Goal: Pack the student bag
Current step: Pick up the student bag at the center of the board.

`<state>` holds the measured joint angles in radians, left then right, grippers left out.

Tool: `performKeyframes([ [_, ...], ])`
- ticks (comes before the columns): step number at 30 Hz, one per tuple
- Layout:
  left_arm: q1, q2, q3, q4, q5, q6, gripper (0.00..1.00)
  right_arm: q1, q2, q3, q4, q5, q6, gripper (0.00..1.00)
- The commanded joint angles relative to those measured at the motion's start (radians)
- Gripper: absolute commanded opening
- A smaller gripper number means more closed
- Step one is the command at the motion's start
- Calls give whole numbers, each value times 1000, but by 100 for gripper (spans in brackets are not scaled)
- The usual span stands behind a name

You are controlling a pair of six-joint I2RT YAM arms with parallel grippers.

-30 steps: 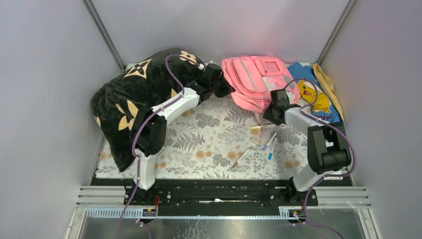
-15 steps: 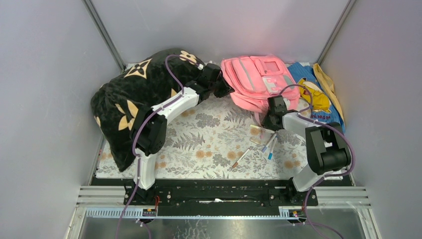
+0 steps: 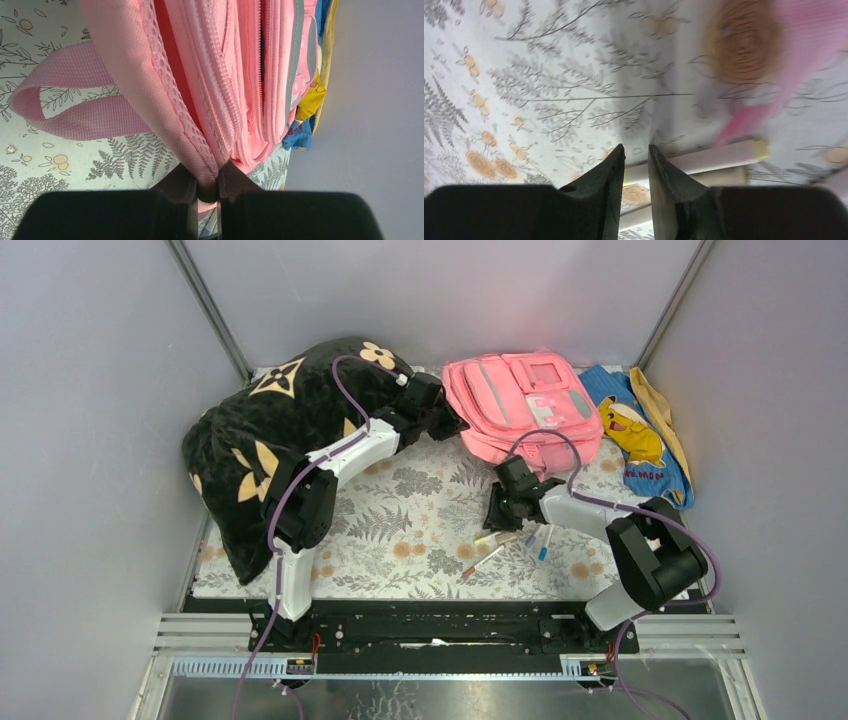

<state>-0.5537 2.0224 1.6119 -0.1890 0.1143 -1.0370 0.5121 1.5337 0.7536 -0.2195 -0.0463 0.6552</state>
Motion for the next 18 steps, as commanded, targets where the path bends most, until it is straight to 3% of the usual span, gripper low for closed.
performKeyframes([
  [1,6,-6,-9,186,43,-9,0,73,51,55,-40,-50,57,30],
  [7,-20,-41,-119,223,109,2,0,94,-41,155,-144,51,22,32],
  [12,-65,-66,-209,208,195,39,0,81,-199,186,-232,293,-13,45],
  [18,-86,-144,-367,181,216,83,0,-26,-273,215,-281,337,-52,50],
])
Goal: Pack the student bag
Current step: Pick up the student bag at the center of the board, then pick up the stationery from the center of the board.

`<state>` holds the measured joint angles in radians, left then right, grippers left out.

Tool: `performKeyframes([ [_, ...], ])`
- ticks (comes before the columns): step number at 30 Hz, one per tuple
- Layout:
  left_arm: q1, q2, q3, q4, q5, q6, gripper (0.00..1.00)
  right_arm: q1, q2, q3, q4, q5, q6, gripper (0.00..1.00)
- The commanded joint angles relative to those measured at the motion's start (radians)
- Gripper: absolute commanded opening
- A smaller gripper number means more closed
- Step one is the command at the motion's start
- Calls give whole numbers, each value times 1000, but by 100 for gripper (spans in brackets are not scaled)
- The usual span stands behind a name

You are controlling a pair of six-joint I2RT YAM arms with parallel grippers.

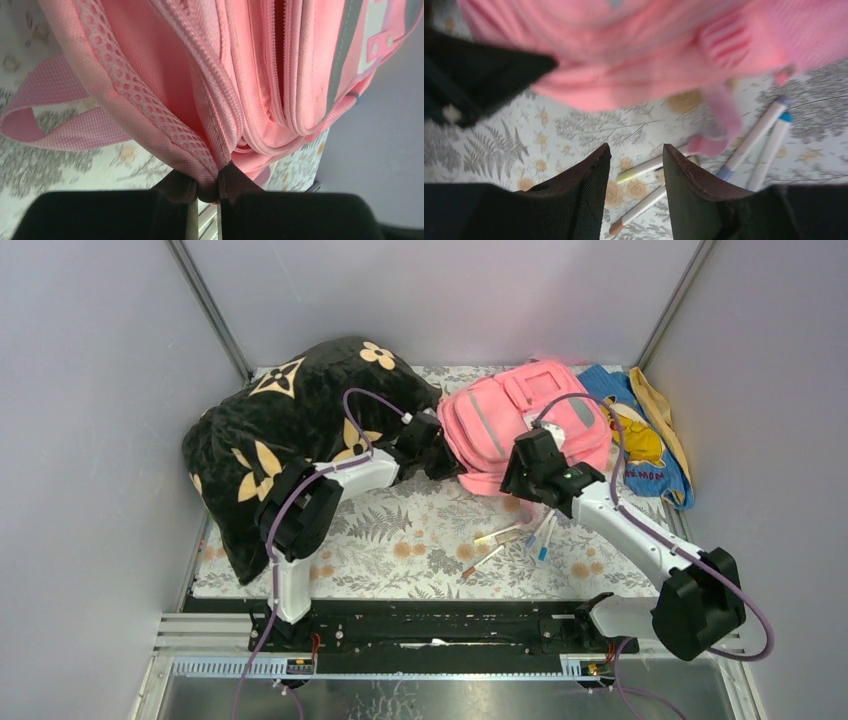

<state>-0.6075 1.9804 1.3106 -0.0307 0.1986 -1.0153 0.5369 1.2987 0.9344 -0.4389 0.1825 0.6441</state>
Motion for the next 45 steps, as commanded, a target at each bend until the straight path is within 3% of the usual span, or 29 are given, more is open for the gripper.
performKeyframes([
  [1,-33,-114,-72,-8,116,79,0,-55,-46,38,-61,119,-51,50],
  [7,-32,-155,-62,-141,141,192,0,-70,12,111,-57,95,-197,51],
  [8,-32,-165,-76,-137,141,195,8,-69,36,136,-59,67,-224,52],
  [10,-31,-170,-89,-140,113,205,47,-68,87,188,-57,30,-270,53],
  [11,-30,-169,-85,-147,100,207,54,-68,109,214,-64,41,-273,53],
  [13,-26,-176,-77,-162,81,214,59,-68,126,241,-72,75,-256,53],
  [21,-69,-350,-82,-250,-136,329,65,-300,-101,38,-147,127,-99,49],
  [25,-151,-390,-32,-331,-253,391,72,-309,-182,-64,-274,149,58,48],
  [28,-180,-404,-23,-333,-233,394,77,-309,-246,-179,-280,119,121,48],
  [33,-192,-386,-32,-311,-172,387,77,-308,-255,-324,-180,5,108,47],
  [45,-193,-361,-25,-307,-155,391,77,-308,-156,-364,-54,-35,63,46],
])
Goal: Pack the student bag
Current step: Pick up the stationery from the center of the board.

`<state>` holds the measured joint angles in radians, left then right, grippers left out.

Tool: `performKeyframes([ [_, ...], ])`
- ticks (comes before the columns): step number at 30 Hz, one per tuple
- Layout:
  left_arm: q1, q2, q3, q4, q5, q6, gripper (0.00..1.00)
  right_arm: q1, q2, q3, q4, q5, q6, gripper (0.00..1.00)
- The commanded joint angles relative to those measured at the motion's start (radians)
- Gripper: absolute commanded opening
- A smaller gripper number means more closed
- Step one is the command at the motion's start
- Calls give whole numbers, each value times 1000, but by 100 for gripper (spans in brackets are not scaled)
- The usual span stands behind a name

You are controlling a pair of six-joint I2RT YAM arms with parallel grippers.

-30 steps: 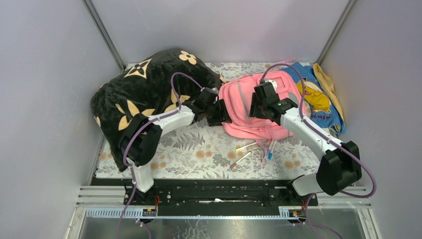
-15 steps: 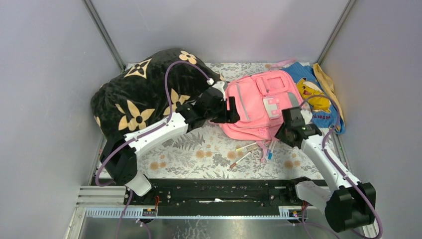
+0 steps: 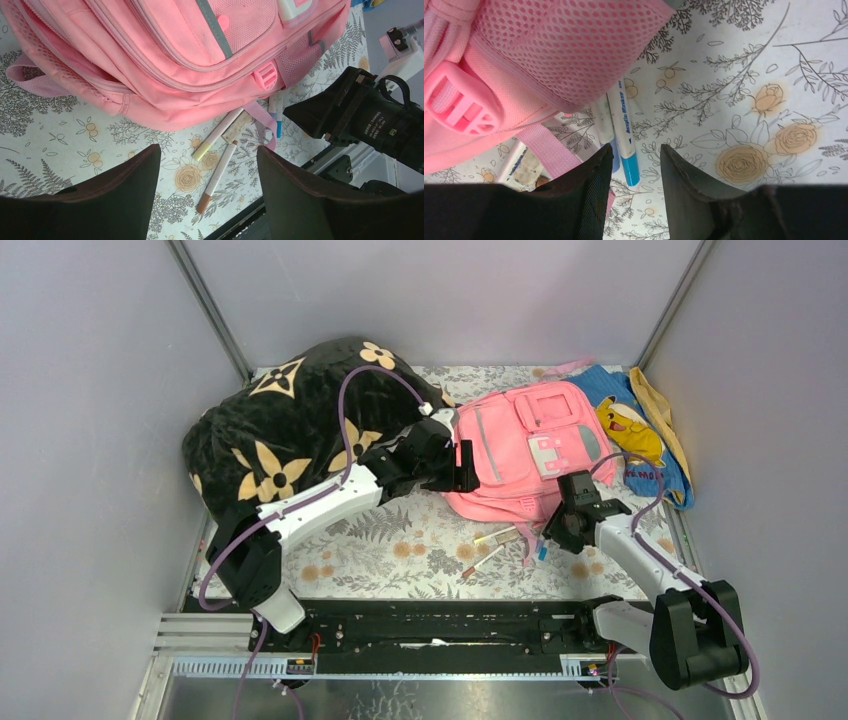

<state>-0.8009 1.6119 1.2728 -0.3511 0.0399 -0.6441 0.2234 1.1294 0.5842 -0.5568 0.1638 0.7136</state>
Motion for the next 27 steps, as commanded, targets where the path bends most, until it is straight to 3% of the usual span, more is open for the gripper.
performKeyframes([
  [1,0,11,11,15,3,20,77,5,21,-19,73,-19,-10,47],
  [11,3,24,22,11,-2,15,76,6,84,-73,143,-32,-4,39],
  [22,49,-7,17,-7,-10,25,76,6,12,-68,83,-54,17,0],
  [27,99,-30,11,-18,-5,36,76,7,-75,-35,-12,-37,5,0],
])
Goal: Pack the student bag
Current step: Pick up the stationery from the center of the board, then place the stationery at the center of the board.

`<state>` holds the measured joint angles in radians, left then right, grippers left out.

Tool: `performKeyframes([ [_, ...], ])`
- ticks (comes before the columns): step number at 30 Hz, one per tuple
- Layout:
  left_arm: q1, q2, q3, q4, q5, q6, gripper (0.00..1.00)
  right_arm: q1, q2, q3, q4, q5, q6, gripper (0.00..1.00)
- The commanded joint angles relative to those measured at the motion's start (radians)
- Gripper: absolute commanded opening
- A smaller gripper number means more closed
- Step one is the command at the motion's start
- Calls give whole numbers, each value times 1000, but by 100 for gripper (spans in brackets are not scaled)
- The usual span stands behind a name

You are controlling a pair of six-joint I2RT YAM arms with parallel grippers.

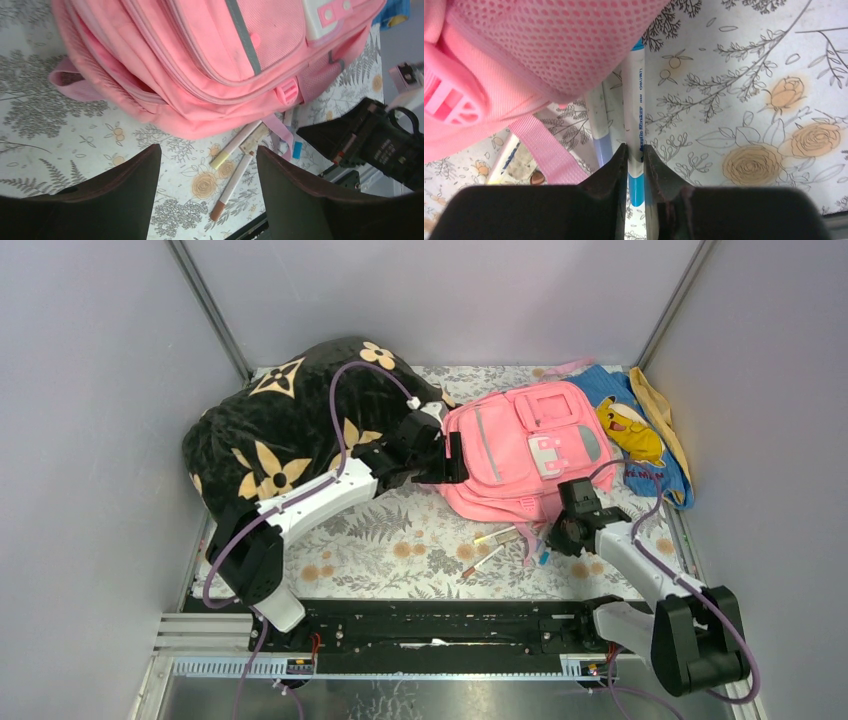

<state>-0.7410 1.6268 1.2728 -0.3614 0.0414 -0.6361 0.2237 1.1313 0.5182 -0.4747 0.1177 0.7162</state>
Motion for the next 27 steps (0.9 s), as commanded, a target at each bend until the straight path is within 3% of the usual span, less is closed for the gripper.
performKeyframes([
  [1,50,-48,9,-8,0,30,76,6,-98,40,-111,7,-2,0],
  [8,136,-67,-3,-23,30,21,76,31,-165,143,-149,-77,-3,0],
  [12,182,-89,-17,-42,16,3,76,213,-116,225,-88,-43,44,0],
  [20,245,-157,-58,-113,-91,-54,75,581,308,495,110,-26,-8,0],
  [27,249,-242,-158,-170,-189,-111,75,668,671,692,224,-59,-67,0],
])
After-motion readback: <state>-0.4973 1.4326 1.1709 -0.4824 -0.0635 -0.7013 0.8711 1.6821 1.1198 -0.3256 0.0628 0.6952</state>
